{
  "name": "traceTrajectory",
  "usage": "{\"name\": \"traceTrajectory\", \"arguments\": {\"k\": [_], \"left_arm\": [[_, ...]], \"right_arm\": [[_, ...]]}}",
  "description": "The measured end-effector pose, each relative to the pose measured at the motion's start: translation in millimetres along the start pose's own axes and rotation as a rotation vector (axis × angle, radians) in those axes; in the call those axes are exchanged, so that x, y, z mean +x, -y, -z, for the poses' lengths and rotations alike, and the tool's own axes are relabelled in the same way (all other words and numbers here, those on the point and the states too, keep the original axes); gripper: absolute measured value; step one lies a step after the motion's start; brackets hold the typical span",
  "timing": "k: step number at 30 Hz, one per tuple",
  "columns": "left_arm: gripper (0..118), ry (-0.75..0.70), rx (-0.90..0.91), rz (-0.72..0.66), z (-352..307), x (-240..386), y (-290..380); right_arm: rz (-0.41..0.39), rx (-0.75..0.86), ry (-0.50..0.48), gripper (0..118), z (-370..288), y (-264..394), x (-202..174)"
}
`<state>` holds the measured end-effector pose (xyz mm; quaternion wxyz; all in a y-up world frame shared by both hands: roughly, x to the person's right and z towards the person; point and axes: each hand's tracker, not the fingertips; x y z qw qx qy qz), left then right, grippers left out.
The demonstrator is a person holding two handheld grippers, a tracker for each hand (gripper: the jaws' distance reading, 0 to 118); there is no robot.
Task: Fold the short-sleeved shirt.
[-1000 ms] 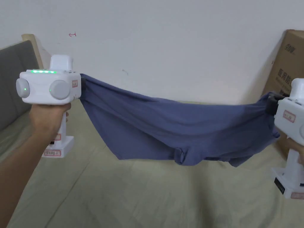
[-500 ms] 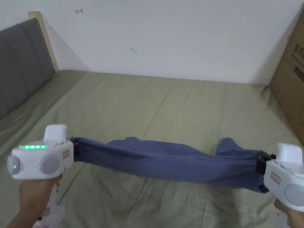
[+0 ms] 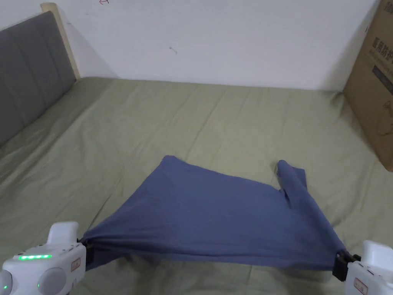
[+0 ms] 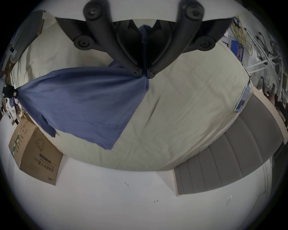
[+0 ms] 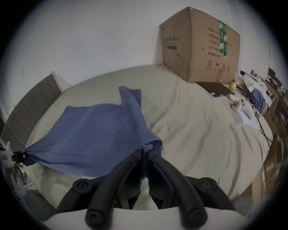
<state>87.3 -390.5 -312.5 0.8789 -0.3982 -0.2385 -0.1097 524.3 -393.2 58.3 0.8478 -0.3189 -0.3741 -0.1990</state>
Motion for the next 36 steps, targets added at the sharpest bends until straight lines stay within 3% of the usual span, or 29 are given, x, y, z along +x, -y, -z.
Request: {"name": "traceTrajectory", "arguments": {"k": [8,15,16,17,18,19,20,21,29,34,36], "left_arm": [[4,-0.018,-0.168,-0.006,2,-4,49],[9,-0.028,-0.229,-0.017,17,-2,51],[24,-0.022,-0.232,-0.026,16,-3,49],[48,-0.015,-0.232,-0.044,14,-3,46],[74,0.001,-0.221,-0.074,10,-4,41],[95,0.025,-0.198,-0.117,4,-5,34],[97,0.051,-0.171,-0.147,-2,-4,27],[97,0.109,-0.092,-0.169,-12,0,15],[97,0.197,0.318,-0.058,-85,61,-69],[97,0.230,0.557,-0.003,-111,97,-94],[95,0.239,0.634,0.028,-118,109,-98]], "right_arm": [[-0.015,-0.226,0.022,6,7,57,5],[-0.024,-0.253,0.044,7,12,58,-4],[-0.018,-0.242,0.036,11,7,54,-3],[-0.018,-0.224,0.028,28,3,49,-3],[-0.024,-0.190,0.025,51,-3,41,-6],[-0.033,-0.147,0.011,81,-10,26,-9],[-0.039,-0.109,-0.003,94,-16,16,-11],[-0.043,-0.041,-0.009,99,-28,1,-15],[-0.062,0.416,0.011,100,-95,-76,-47],[-0.143,0.555,0.048,100,-121,-97,-65],[-0.138,0.548,0.043,99,-128,-100,-70]]}}
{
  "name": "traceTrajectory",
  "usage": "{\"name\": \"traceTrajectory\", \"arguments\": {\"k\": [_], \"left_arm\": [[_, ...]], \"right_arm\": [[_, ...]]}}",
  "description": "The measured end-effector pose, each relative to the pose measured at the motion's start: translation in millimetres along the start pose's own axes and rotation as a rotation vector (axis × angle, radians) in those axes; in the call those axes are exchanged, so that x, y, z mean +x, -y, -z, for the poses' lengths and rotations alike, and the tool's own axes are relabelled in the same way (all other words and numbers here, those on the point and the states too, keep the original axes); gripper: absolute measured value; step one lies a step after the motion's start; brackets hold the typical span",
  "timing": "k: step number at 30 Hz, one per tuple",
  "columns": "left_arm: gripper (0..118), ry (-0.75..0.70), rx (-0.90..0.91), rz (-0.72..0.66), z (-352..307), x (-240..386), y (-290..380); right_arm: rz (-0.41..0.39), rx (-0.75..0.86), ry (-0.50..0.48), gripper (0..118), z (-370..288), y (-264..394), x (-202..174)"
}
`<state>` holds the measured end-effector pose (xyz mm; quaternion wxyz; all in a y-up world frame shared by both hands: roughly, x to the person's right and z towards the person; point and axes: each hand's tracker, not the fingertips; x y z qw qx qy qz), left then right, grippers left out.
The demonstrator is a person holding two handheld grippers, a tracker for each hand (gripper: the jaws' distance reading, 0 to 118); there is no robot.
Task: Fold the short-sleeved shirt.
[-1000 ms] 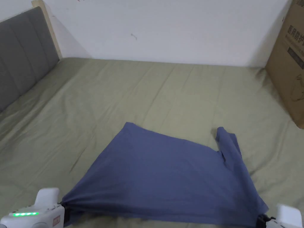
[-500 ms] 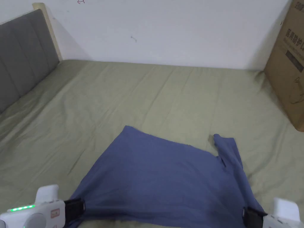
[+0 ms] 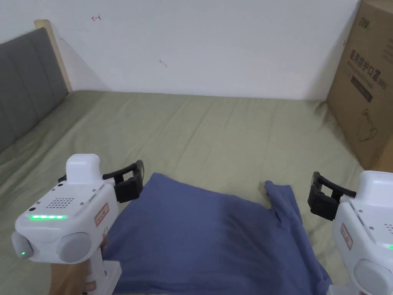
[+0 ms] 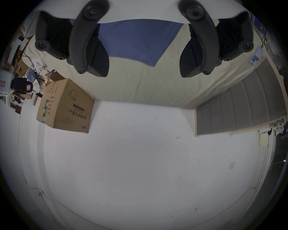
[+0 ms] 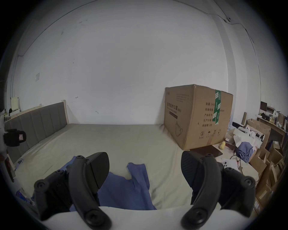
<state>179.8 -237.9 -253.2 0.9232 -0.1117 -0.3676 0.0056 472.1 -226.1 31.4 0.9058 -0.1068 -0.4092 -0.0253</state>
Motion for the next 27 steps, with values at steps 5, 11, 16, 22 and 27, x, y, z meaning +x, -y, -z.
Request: {"name": "traceTrajectory", "arguments": {"k": [5,11,16,22,27], "left_arm": [[2,0.023,0.052,0.042,3,21,3],[0,0.040,0.033,0.014,9,27,11],[0,0.042,-0.072,0.004,33,22,11],[0,0.065,-0.214,-0.037,101,4,10],[0,0.077,-0.360,-0.024,184,-12,17]], "right_arm": [[0.024,0.032,-0.023,39,-8,-4,-5],[-0.013,0.035,-0.026,0,-7,1,-6],[-0.017,0.037,-0.031,0,0,1,-6],[-0.005,0.024,-0.042,0,26,-4,-7],[0.004,0.001,-0.043,0,62,-6,-8]]}}
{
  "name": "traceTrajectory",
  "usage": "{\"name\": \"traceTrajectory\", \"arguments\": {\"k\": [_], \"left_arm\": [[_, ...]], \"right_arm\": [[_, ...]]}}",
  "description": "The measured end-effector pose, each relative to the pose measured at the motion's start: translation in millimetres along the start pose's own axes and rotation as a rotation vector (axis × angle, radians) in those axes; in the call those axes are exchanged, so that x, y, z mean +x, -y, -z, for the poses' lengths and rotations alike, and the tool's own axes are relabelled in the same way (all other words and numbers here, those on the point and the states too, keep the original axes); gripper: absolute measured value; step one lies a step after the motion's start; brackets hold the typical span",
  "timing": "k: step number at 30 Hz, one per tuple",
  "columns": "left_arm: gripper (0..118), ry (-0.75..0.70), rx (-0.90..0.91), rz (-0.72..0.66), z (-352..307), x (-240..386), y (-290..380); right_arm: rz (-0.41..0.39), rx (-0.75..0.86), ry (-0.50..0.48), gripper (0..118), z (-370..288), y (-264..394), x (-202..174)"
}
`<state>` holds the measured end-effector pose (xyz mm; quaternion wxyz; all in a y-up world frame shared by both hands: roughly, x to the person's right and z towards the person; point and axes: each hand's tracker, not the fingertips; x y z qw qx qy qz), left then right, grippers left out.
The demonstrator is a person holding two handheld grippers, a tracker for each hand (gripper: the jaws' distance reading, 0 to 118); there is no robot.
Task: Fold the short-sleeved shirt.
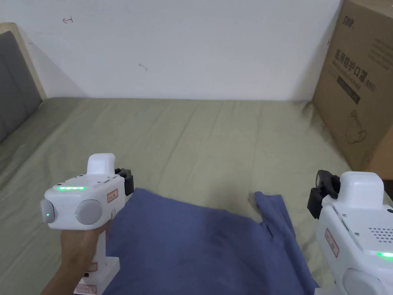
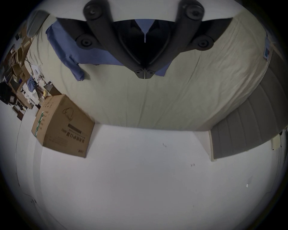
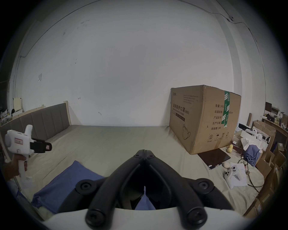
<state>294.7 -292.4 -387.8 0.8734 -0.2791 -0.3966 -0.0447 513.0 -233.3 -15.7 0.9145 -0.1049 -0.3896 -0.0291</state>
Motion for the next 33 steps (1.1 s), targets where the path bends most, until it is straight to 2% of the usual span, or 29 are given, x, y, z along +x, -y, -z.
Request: {"name": "traceTrajectory", "arguments": {"k": [2,4,5,6,7,8,9,10,15,16,17,18,19,21,22,26,27,29,30,31,32,33], "left_arm": [[0,0.007,-0.034,0.018,31,-9,-4],[0,-0.060,-0.102,0.053,65,-17,-7],[2,-0.072,-0.142,0.065,84,-23,-8],[12,-0.073,-0.166,0.057,99,-27,-6],[45,-0.091,-0.201,0.056,113,-31,-5],[72,-0.123,-0.259,0.047,130,-34,-4],[92,-0.135,-0.324,0.044,148,-38,-1],[96,-0.138,-0.351,0.036,158,-41,3],[96,-0.127,-0.438,0.029,202,-48,19],[93,-0.128,-0.454,0.034,208,-47,23],[86,-0.123,-0.475,0.046,212,-44,27],[69,-0.125,-0.502,0.069,216,-44,31],[39,-0.114,-0.512,0.080,217,-41,35],[22,-0.079,-0.530,0.100,215,-31,45],[4,-0.105,-0.487,0.108,211,-26,46],[2,-0.097,-0.485,0.094,201,-16,43],[2,-0.094,-0.438,0.083,192,-17,39],[2,-0.074,-0.383,0.041,173,-17,31],[2,-0.066,-0.356,0.031,164,-19,26],[2,-0.060,-0.334,0.024,152,-20,22],[2,-0.051,-0.315,0.021,143,-20,18],[2,-0.040,-0.299,0.022,133,-21,14]], "right_arm": [[0.002,-0.011,0.000,0,15,1,0],[-0.004,-0.026,0.003,0,32,3,-1],[-0.010,-0.035,0.005,0,40,5,-1],[-0.012,-0.046,0.007,0,48,7,-1],[-0.012,-0.053,0.007,0,54,9,-1],[-0.010,-0.064,0.010,0,62,11,-1],[-0.010,-0.073,0.016,0,68,15,-1],[-0.009,-0.080,0.020,0,74,17,0],[0.005,-0.142,0.045,0,95,37,7],[0.006,-0.155,0.053,0,97,41,9],[0.006,-0.165,0.058,0,99,44,11],[0.007,-0.179,0.060,0,100,48,14],[0.009,-0.193,0.062,0,101,51,15],[0.018,-0.233,0.059,0,104,57,22],[0.027,-0.256,0.055,0,106,60,25],[0.064,-0.381,0.034,0,118,72,39],[0.089,-0.417,0.025,6,124,76,45],[0.135,-0.493,-0.006,34,136,83,53],[0.167,-0.535,-0.021,53,145,89,57],[0.168,-0.577,-0.032,86,154,95,59],[0.180,-0.611,-0.040,107,163,102,61],[0.174,-0.656,-0.040,118,173,109,62]]}}
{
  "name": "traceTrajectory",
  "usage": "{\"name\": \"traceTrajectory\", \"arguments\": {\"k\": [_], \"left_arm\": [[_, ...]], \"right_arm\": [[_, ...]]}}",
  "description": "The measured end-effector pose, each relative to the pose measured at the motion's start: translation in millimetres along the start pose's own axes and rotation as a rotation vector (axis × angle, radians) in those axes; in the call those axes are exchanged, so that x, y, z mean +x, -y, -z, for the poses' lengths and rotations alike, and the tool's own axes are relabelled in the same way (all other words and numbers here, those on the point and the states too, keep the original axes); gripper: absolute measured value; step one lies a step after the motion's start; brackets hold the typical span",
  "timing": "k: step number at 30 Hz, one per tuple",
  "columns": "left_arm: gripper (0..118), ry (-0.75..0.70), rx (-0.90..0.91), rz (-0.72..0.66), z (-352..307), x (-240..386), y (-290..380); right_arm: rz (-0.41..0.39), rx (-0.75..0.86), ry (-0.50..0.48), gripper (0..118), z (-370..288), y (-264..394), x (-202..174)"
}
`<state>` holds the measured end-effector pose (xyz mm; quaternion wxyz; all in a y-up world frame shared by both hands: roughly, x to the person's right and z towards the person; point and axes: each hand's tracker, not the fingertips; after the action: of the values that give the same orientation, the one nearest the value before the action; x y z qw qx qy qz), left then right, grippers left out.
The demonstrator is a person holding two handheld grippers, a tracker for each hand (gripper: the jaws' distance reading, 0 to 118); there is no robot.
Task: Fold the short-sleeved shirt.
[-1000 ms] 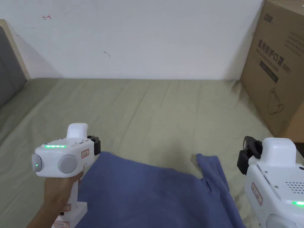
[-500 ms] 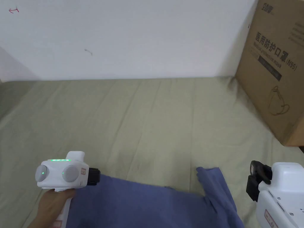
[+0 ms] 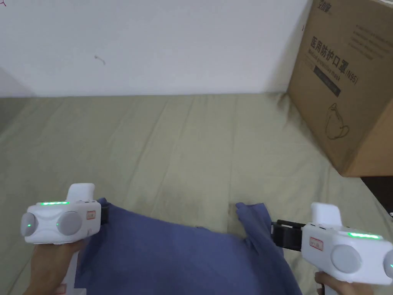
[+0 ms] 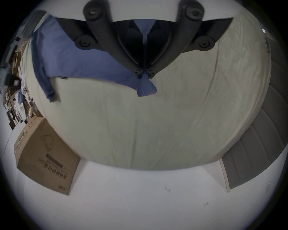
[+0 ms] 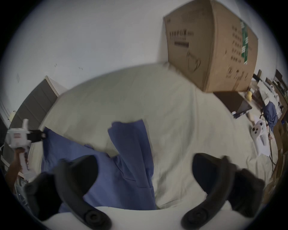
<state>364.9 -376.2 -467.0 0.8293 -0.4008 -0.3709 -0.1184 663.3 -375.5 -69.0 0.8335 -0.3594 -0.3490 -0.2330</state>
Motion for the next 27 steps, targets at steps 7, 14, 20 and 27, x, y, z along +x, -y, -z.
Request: {"name": "traceTrajectory", "arguments": {"k": [7,14,20,27], "left_arm": [[2,0.021,0.057,-0.008,-48,-6,0],[2,0.007,0.047,-0.021,-51,-13,10],[2,-0.001,0.045,-0.037,-61,-16,23],[2,0.012,0.153,-0.089,-113,-23,22]], "right_arm": [[-0.082,-0.170,0.021,81,70,9,-2],[-0.056,-0.184,0.031,5,79,27,-6],[-0.084,-0.074,0.015,4,38,26,-16],[-0.111,0.131,-0.050,4,-52,-6,-22]]}}
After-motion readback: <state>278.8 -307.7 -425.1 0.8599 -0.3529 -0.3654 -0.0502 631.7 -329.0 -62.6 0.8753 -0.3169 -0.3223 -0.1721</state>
